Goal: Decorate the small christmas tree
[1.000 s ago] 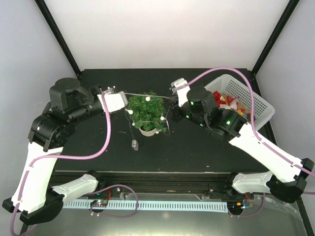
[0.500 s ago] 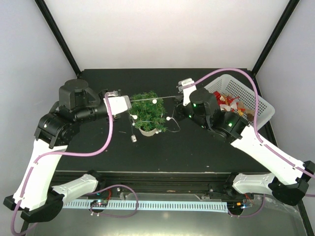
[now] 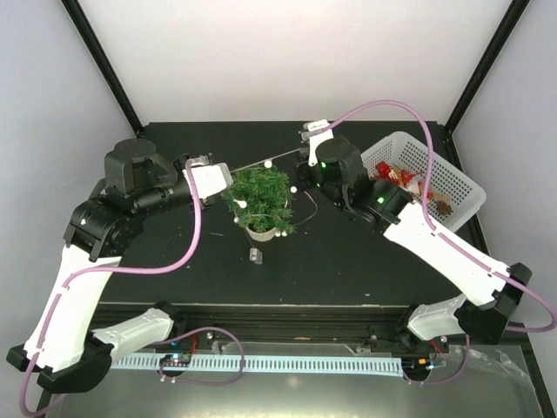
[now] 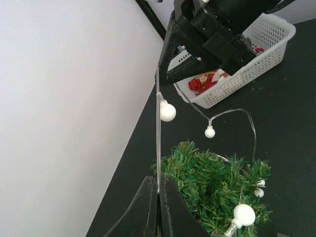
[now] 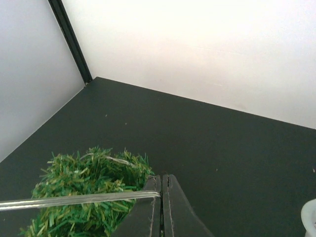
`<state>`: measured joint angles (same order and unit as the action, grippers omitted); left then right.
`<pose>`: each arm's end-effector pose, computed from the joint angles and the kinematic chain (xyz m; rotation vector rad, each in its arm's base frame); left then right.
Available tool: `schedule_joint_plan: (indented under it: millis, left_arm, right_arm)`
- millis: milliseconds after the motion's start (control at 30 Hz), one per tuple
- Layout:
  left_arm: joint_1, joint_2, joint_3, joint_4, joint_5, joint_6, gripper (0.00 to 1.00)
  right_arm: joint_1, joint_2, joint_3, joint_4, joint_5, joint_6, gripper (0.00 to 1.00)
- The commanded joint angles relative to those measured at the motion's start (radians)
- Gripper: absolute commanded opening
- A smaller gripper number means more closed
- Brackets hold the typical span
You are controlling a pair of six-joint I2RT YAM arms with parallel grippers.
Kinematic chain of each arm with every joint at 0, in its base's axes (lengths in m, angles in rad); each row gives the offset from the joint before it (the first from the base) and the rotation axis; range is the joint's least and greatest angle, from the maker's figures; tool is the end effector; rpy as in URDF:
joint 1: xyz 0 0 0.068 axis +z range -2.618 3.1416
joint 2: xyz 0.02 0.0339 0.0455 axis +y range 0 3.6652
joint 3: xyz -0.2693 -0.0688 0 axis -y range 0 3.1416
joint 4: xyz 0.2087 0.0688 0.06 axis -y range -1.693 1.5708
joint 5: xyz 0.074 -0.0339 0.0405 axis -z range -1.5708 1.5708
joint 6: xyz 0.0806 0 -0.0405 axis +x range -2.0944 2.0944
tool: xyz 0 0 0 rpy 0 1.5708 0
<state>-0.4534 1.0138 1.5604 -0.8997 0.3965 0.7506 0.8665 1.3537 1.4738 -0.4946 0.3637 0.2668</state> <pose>0.1337 -0.0998 0.4505 1.2824 1.4012 -0.1795 0.2167 0.2108 0.4064 -0.3383 1.9112 0.4057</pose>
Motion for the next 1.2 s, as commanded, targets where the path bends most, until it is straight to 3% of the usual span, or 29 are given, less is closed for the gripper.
schedule_joint_plan:
  millis: [0, 333, 600, 1000, 1167]
  left_arm:
    - [0.015, -0.075, 0.028, 0.001, -0.05, -0.004, 0.02]
    - [0.015, -0.077, 0.025, -0.006, -0.03, -0.025, 0.02]
    - [0.015, -0.079, 0.009, 0.004, -0.053, -0.02, 0.02]
    - [0.018, -0.098, 0.023, 0.013, -0.272, 0.058, 0.02]
    - [0.025, -0.113, 0.027, 0.007, -0.321, 0.082, 0.02]
  right_arm:
    - [-0.107, 0.034, 0.018, -0.033, 0.248, -0.012, 0.01]
    - [-0.217, 0.105, 0.051, 0.068, 0.215, -0.019, 0.01]
    - [-0.235, 0.111, 0.14, 0.084, 0.219, -0.053, 0.01]
    - [-0.227, 0.044, 0.14, 0.109, -0.087, -0.038, 0.01]
    - [-0.206, 0.052, 0.148, 0.118, -0.111, -0.057, 0.01]
